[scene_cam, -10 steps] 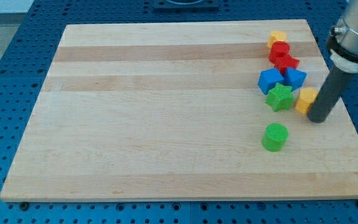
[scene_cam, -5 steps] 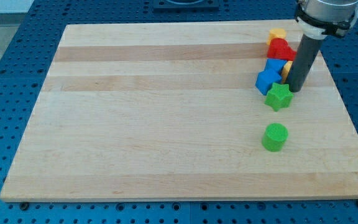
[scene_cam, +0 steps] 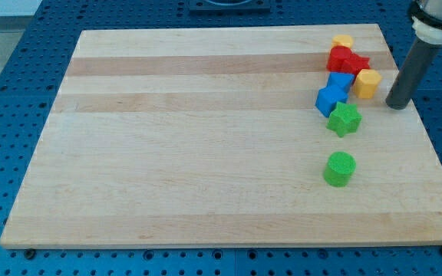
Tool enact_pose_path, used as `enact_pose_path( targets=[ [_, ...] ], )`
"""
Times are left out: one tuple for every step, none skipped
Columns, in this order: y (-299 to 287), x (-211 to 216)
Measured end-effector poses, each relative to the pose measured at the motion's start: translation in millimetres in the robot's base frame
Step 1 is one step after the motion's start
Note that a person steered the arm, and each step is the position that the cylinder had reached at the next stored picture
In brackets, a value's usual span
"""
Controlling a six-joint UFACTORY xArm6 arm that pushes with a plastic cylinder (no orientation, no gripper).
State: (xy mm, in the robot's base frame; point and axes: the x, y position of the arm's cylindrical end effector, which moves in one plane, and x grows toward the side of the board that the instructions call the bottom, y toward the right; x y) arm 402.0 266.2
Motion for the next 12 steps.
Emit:
enact_pose_path(
  targets=[
    [-2, -23],
    [-8, -55],
    [-10, -58],
    [-12, -58],
    [-21, -58],
    [-35, -59],
    [-48, -60],
    [-60, -61],
    [-74, -61],
    [-89, -61],
    [-106, -61],
    [-118, -61]
  ],
)
